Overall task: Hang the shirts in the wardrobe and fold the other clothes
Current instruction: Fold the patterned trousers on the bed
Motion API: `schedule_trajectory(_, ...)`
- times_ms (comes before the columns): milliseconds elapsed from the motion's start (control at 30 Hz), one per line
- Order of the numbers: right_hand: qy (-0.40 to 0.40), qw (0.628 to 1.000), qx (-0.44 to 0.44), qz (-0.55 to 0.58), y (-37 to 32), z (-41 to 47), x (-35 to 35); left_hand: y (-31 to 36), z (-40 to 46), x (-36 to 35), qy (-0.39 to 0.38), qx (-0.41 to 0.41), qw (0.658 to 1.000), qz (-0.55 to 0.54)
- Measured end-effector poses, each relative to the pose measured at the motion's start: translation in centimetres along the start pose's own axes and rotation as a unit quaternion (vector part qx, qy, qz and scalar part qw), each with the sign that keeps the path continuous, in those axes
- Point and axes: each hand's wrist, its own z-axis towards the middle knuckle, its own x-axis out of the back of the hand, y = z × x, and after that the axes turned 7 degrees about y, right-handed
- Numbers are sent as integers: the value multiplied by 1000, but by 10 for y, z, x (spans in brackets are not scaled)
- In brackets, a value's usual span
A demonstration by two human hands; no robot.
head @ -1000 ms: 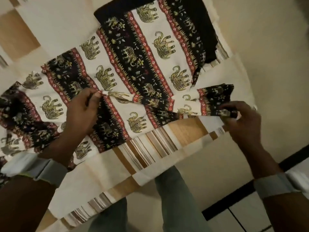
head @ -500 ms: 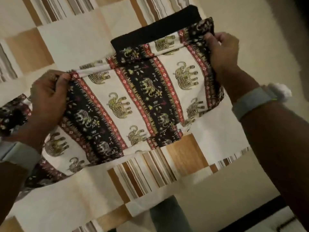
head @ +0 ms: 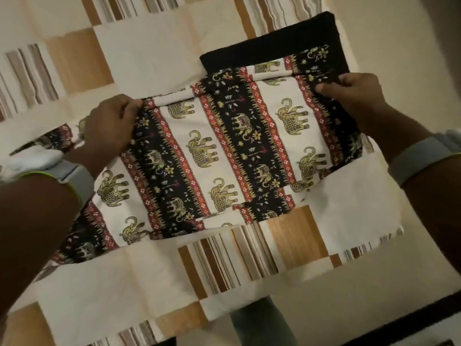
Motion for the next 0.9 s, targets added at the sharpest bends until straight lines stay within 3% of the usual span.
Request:
schedule_trajectory(67, 45, 998, 5, -41, 2, 0, -4, 3, -1, 1, -10, 6, 1000, -9)
schedule_trajectory(133, 152, 984, 17, -97, -3, -4, -12, 2, -5, 6, -30, 10, 998, -54)
schedule_trajectory(233, 242, 950, 161, -112, -28, -33, -46, -11, -17, 23, -77, 18, 990, -120)
schedule_trajectory(300, 188, 932, 300, -77, -62, -75, -88, -25, -30, 36, -97, -11, 992, -82)
schedule_trajectory(367, 70, 912, 399, -58, -95, -127, -150, -54, -45, 53, -91, -21, 995, -44)
schedule_trajectory(500, -108, 825, 546, -102, -131, -192, -265, -110, -74, 83, -123, -21, 992, 4)
schedule_trajectory(633, -198, 808, 532, -161, -166, -221, -333, -176, -92, 124, -139, -48, 985, 88)
schedule_trajectory(767, -228, 730, 555, -326, -194, -230, -358, -236, -113, 158, -164, -90, 973, 134)
schedule_trajectory(900, -280, 720, 503, -388, -211, -223, -344, -274, -126, 167, -157, -109, 967, 167)
